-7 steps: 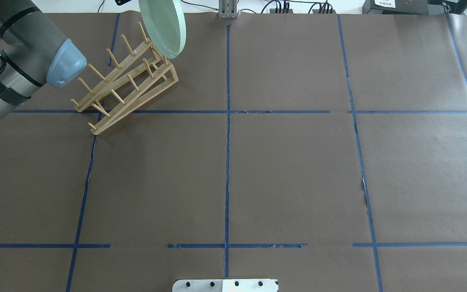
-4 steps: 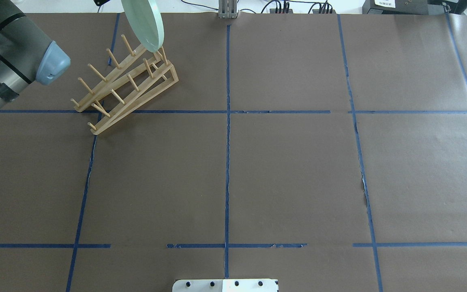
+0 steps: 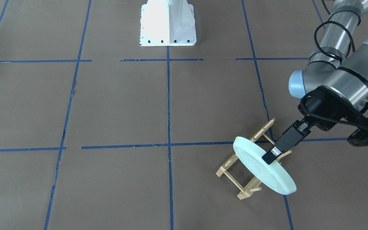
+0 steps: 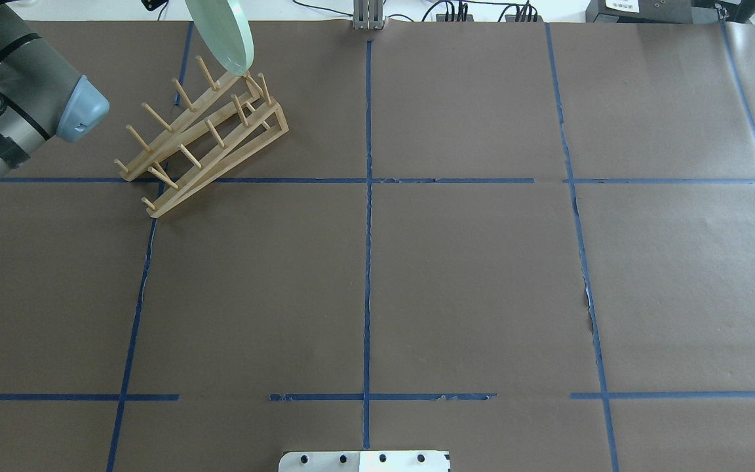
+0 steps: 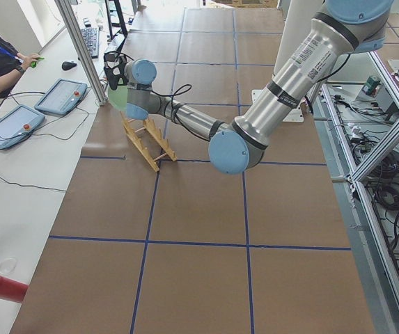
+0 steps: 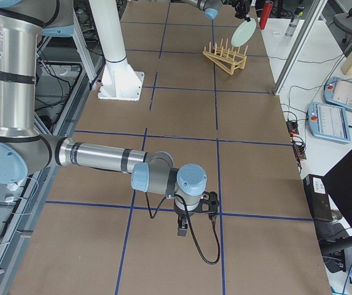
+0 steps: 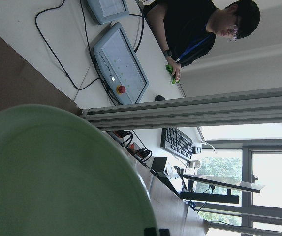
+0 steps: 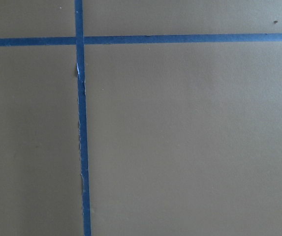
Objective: Place plate on rack
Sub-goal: 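Lower the upright plate into the rack slots with the left gripper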
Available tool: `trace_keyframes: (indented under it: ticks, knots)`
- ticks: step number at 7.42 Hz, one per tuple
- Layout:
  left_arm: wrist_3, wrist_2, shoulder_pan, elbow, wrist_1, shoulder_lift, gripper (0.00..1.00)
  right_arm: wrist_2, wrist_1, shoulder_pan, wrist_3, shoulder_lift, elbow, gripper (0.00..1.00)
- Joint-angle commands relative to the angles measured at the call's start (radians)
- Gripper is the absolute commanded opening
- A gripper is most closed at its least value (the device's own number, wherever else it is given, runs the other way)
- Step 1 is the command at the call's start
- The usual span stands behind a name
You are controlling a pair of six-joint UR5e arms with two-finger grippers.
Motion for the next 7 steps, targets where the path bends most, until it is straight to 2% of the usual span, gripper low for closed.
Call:
trace_keyframes:
  ticks: [1,3,7]
  knots:
    - [0.0,0.024,0.005,0.029,-0.003,0.002,0.0,0.0,0.0,-0.001,0.0,0.0,0.0,1.0]
    - [0.001,0.05,0.014,0.062,-0.043,0.011,0.0,0.0,0.0,0.001,0.0,0.0,0.0,1.0]
    - [0.003,0.086,0.072,0.059,-0.057,0.026,0.0,0.0,0.0,0.001,0.0,0.0,0.0,1.0]
